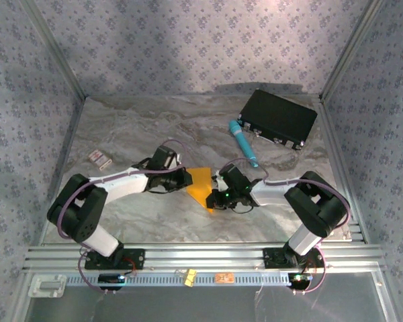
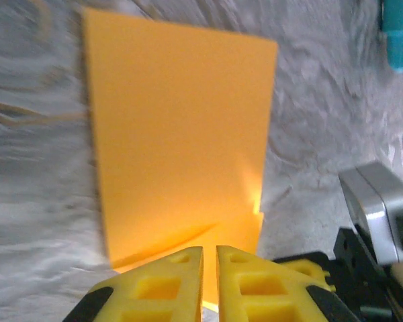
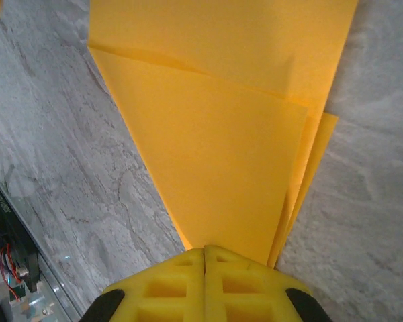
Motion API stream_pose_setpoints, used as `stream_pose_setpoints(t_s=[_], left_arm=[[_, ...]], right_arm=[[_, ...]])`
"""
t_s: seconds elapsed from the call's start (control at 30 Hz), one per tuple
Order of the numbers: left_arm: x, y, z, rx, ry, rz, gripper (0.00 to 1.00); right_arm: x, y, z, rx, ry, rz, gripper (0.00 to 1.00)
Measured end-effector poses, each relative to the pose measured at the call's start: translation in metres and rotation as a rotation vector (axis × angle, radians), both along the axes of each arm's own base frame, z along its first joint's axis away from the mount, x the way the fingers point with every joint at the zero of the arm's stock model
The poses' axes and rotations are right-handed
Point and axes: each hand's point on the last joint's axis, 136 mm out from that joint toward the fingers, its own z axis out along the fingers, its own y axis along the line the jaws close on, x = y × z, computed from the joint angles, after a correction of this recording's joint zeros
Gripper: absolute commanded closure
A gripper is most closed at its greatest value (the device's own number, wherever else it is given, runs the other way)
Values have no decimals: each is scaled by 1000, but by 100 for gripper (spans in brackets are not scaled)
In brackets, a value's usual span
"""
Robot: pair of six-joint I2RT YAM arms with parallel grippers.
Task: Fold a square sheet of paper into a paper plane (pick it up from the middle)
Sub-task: Third fold the triangle at the center of the table.
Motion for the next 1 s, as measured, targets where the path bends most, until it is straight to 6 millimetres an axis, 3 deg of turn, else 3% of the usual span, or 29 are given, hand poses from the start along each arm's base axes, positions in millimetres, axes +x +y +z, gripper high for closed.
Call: stream_pose_setpoints(t_s=[0.1, 0.27, 0.53, 0.7, 0.83, 1.0], left_arm=[[-7, -9, -10, -2, 20, -36, 87], [-13, -6, -43, 54, 93, -42, 89], [-11, -8, -44, 52, 85, -59, 90], [-11, -8, -44, 52, 85, -59, 90], [-11, -8, -44, 52, 85, -59, 90], [-12, -8, -44, 52, 86, -60, 90]], right_arm=[[-1, -1, 0, 2, 3, 12, 94], [-2, -3, 0, 0, 8, 20, 93], [-5, -7, 8, -14, 11, 19, 90], [-1, 6, 19, 11, -16, 40, 90], [-4, 11, 12, -3, -1, 56, 89], [-15, 0, 0, -26, 18, 62, 89]])
